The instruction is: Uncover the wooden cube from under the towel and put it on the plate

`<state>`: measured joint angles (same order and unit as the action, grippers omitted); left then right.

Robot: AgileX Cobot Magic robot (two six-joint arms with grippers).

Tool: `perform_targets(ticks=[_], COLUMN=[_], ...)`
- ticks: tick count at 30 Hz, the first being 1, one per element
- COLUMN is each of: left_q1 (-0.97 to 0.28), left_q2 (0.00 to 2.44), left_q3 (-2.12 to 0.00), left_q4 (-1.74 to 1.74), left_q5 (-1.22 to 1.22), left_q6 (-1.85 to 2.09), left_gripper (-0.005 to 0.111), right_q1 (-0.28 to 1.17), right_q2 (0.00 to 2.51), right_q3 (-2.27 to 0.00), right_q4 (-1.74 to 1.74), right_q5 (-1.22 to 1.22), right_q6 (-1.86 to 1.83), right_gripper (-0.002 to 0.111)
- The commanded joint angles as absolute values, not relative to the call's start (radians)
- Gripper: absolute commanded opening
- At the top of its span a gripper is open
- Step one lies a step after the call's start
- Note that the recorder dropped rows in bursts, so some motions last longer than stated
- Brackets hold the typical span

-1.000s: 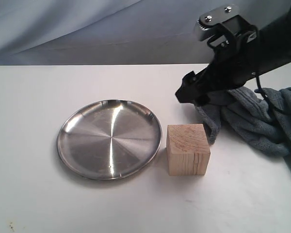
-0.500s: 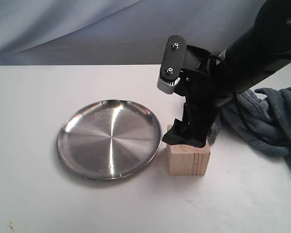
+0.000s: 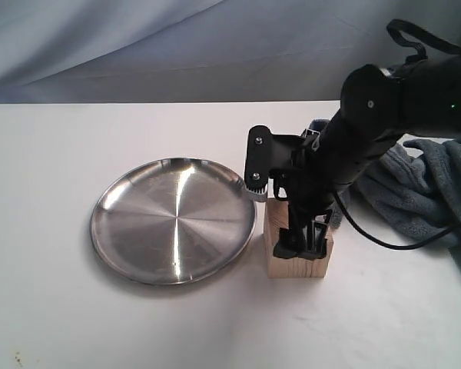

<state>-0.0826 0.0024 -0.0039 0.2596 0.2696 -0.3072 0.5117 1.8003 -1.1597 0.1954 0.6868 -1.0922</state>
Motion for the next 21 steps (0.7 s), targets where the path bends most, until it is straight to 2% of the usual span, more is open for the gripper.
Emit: perform_targets(ticks=[1,21], left_q1=[-0.080,-0.080], left_q2=[0.000,0.000], left_q3=[0.000,0.000], left_q4=[0.252,0.252], left_q5=[0.258,0.258], left_q6=[-0.305,-0.307], left_gripper=[0.000,0.000], right_q1=[0.509,0.509], right_q2=[1.812,1.962], right_q3=[-1.166,-1.166], right_q4=[0.126,0.113], right_q5=[0.637,0.615], right_q6=[-1.091,-1.071], right_gripper=[0.105,0.105])
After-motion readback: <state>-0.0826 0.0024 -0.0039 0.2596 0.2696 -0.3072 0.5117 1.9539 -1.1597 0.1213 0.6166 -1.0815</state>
